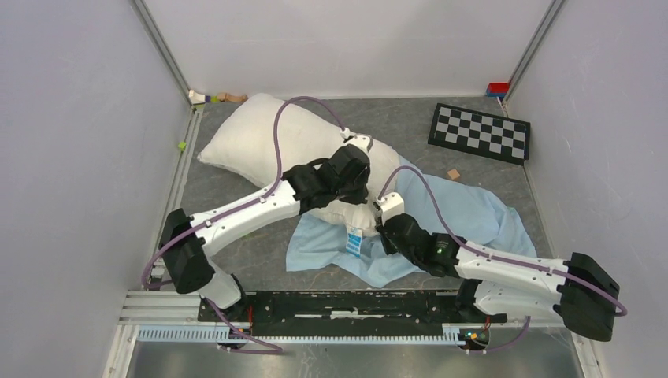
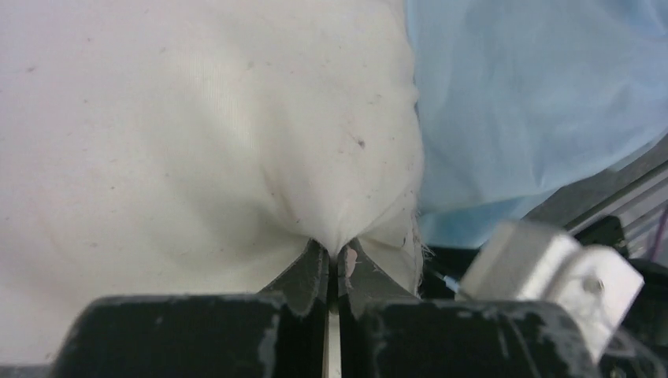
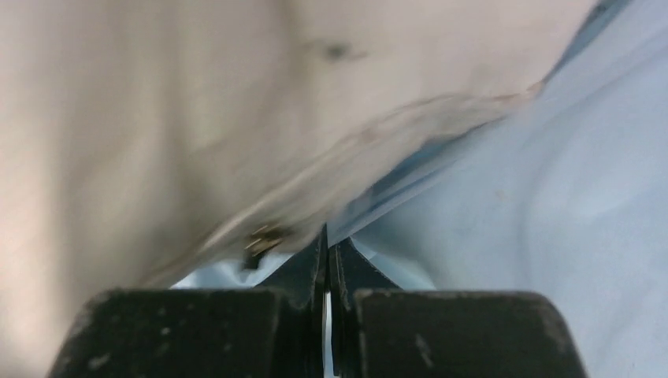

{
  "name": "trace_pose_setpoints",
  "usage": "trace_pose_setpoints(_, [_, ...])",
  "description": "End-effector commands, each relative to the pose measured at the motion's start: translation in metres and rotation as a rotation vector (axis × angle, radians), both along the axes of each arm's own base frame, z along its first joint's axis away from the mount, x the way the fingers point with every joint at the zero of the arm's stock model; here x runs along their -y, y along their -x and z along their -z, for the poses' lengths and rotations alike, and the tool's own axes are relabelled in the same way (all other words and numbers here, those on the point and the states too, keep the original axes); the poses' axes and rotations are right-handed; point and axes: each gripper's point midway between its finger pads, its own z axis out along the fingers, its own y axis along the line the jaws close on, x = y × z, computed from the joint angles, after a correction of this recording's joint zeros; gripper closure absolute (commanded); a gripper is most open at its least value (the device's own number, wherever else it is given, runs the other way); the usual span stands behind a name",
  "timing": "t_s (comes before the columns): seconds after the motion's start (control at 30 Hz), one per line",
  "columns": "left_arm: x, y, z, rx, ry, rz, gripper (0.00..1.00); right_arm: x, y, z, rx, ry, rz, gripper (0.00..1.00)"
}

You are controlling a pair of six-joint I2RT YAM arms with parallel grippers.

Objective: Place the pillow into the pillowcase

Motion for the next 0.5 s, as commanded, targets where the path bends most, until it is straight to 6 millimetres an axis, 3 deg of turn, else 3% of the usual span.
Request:
trace_pose_setpoints(0.0, [0.05,-0.028,0.0,-0.031,0.312,-0.057,0.98,-0.029,0.023,-0.022,0.007,-0.142,-0.164,1.0])
trace_pose_setpoints(0.1, [0.062,-0.04,0.035,-0.116,0.449,-0.098,0.98,-0.045,0.039,-0.051,0.018,-0.246,-0.303,1.0])
trace_pose_setpoints(0.2, [0.07,-0.043,0.065,-0.154,0.462,-0.112,0.98,-0.057,0.058,-0.081,0.031,-0.323,-0.447,1.0])
trace_pose_setpoints(0.47, [0.055,-0.039,0.13,-0.236,0.335,-0.199,0.98,-0.068,0.086,-0.155,0.124,-0.506,-0.635,1.0])
